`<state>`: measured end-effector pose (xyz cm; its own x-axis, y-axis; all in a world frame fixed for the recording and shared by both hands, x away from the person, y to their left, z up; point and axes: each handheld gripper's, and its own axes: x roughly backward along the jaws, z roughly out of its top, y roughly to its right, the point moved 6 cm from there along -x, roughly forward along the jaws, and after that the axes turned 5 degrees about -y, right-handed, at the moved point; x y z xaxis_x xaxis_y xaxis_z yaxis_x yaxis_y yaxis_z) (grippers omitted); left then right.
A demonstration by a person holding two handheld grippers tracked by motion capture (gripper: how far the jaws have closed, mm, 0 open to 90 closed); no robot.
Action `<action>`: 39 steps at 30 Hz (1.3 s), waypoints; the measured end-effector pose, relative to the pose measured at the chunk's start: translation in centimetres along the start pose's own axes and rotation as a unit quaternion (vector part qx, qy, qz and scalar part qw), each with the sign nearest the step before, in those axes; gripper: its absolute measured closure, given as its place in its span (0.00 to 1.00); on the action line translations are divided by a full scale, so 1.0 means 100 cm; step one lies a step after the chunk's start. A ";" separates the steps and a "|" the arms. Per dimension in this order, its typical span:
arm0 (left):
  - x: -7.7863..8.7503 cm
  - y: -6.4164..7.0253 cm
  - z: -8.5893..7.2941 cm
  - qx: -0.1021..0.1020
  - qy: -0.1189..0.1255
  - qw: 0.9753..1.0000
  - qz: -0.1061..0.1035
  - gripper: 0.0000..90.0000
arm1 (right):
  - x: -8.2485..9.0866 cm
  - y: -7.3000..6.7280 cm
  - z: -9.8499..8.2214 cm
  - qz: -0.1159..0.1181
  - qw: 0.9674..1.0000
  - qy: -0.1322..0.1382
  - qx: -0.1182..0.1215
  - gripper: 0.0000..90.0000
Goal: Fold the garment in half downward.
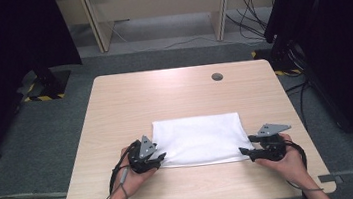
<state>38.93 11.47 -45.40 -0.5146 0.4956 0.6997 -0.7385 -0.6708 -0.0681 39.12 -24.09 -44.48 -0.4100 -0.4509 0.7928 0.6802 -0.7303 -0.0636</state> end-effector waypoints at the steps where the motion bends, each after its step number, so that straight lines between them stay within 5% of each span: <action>1: 0.002 0.001 0.001 0.002 0.005 1.000 0.000 0.54 | 0.001 -0.001 0.000 0.005 1.000 0.003 -0.004 0.39; 9: 0.015 0.001 0.005 0.024 0.033 0.999 0.014 0.42 | 0.010 -0.008 0.005 0.011 0.999 0.030 -0.007 0.35; 21: 0.026 -0.006 0.002 0.066 0.064 0.995 0.030 0.34 | 0.014 -0.007 0.002 0.010 0.997 0.054 -0.046 0.24; 39: 0.026 -0.011 0.000 0.075 0.079 0.993 0.045 0.28 | 0.020 0.001 -0.003 0.010 0.994 0.071 -0.078 0.18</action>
<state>38.39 13.56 -43.51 -0.6458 0.5030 0.5744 -0.6195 -0.7850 -0.0091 38.25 -25.23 -43.07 -0.4860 -0.5268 0.6973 0.5919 -0.7855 -0.1809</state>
